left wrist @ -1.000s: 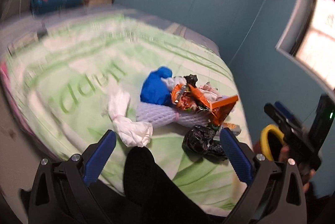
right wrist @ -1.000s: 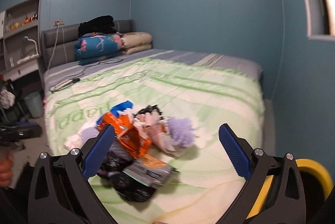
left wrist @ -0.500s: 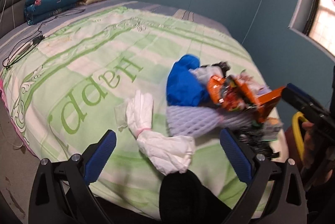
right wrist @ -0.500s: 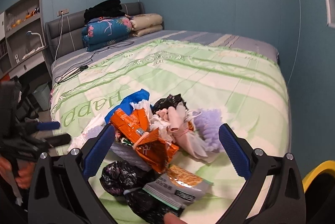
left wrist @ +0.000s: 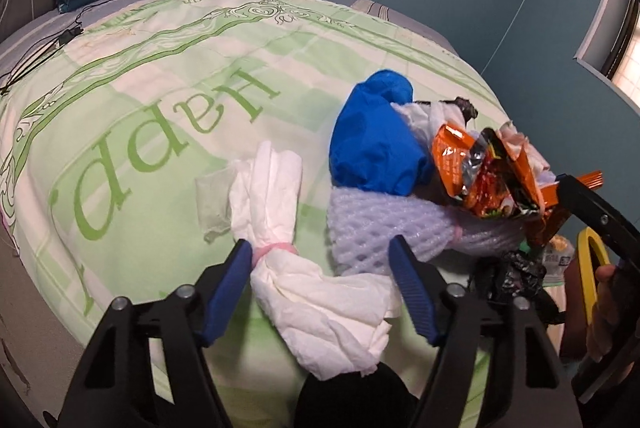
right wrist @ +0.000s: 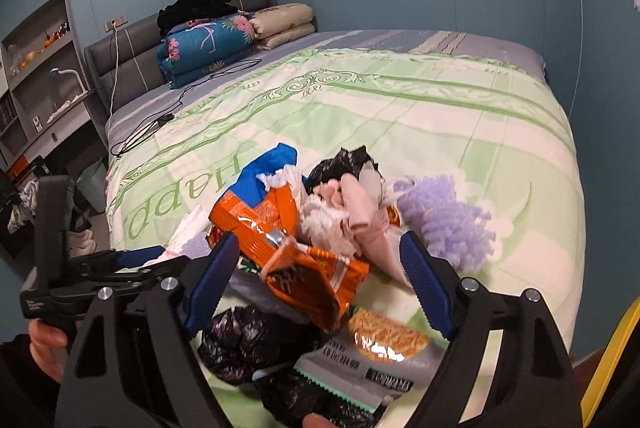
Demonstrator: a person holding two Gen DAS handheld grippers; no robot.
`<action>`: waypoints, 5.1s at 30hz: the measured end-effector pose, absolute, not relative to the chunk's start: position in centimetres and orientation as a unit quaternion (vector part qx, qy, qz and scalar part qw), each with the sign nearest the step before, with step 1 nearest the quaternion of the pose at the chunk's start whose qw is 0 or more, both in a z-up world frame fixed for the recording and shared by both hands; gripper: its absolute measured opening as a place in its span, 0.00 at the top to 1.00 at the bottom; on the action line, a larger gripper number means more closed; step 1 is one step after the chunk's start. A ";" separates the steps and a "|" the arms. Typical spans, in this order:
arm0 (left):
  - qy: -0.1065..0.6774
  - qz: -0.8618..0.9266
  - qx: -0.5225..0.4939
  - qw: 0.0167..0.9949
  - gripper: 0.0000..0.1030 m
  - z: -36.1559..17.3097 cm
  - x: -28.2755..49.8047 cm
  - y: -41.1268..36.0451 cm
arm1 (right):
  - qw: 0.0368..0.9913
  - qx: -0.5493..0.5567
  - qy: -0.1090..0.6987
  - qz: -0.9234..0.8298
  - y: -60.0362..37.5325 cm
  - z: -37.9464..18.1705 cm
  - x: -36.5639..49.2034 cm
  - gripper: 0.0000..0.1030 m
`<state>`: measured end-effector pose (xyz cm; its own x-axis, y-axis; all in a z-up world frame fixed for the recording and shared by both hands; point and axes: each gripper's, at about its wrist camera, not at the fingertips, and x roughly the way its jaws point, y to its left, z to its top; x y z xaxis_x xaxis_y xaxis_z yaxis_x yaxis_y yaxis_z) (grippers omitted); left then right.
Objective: Collect trash
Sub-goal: 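Grasp the white tissue bundle with the left tool while the right tool grasps the orange wrapper, then lift both held items and carry them over the yellow-rimmed bin, then open the left tool while the right tool opens, dropping both items into the bin, then move both tools back over the trash pile on the bed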
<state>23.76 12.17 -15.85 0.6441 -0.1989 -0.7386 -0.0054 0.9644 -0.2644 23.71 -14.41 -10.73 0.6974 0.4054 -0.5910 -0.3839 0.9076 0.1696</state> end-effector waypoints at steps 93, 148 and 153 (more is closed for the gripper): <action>0.333 -0.306 -0.026 0.891 0.84 -1.5 19.0 -19.3 | 0.978 0.063 0.158 -0.121 -42.5 4.0 4.8 0.95; 0.263 -0.217 -0.047 0.939 0.08 1.6 17.7 -9.9 | 0.986 0.053 0.138 -0.074 -38.3 4.4 6.1 0.12; 0.258 -0.163 -0.063 0.950 0.08 1.1 18.8 -5.2 | 0.991 0.038 0.122 -0.031 -35.3 4.5 6.9 0.08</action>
<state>18.78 -5.19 1.13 0.8143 -0.3415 -0.4694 0.2769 0.9392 -0.2030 6.93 -35.31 4.53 0.9682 -0.0528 -0.2447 0.0712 0.9952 0.0668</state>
